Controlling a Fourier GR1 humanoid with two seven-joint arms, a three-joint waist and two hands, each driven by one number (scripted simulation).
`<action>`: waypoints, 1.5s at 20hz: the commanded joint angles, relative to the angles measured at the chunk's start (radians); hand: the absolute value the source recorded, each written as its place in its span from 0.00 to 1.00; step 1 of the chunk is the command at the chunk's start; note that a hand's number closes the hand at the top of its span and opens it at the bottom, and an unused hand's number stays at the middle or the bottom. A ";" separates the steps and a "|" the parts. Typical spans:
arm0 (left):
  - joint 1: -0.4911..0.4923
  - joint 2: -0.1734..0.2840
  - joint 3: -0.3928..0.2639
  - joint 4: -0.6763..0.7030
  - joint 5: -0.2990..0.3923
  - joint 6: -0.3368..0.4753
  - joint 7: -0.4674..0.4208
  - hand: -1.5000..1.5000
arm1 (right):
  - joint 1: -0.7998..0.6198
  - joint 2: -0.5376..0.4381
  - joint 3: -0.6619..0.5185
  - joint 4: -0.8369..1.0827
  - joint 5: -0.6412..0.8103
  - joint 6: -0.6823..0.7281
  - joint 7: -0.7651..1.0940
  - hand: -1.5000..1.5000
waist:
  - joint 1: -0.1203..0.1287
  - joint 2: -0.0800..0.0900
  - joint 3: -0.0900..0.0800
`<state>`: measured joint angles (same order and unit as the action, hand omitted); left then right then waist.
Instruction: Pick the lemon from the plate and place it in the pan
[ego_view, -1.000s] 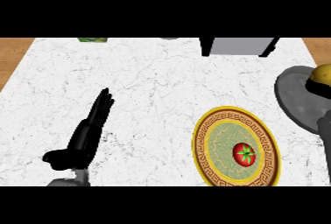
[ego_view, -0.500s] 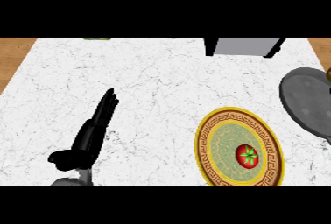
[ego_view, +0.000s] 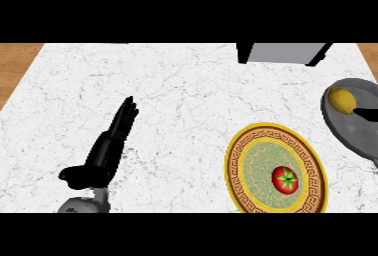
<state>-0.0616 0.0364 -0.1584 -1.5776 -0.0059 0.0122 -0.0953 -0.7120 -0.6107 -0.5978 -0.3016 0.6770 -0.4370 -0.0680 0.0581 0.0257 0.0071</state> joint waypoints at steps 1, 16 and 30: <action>0.026 -0.007 -0.021 -0.028 -0.007 0.001 0.008 0.50 | -0.015 0.016 -0.061 0.010 -0.061 -0.061 -0.113 0.00 | 0.008 0.000 0.001; 0.001 0.012 0.039 -0.013 0.011 0.003 0.036 0.50 | 0.101 -0.036 -0.317 0.002 -0.429 0.283 -0.459 0.00 | -0.048 -0.021 -0.005; 0.077 -0.017 0.020 -0.024 -0.003 0.000 -0.004 0.50 | 0.404 0.012 -0.192 -0.299 -0.579 0.549 -0.491 0.00 | -0.061 -0.027 -0.008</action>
<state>0.0000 0.0302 -0.1337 -1.6043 -0.0130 0.0197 -0.0917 -0.3674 -0.6082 -0.8261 -0.4997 0.1466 0.0900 -0.5919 -0.0030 -0.0015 0.0000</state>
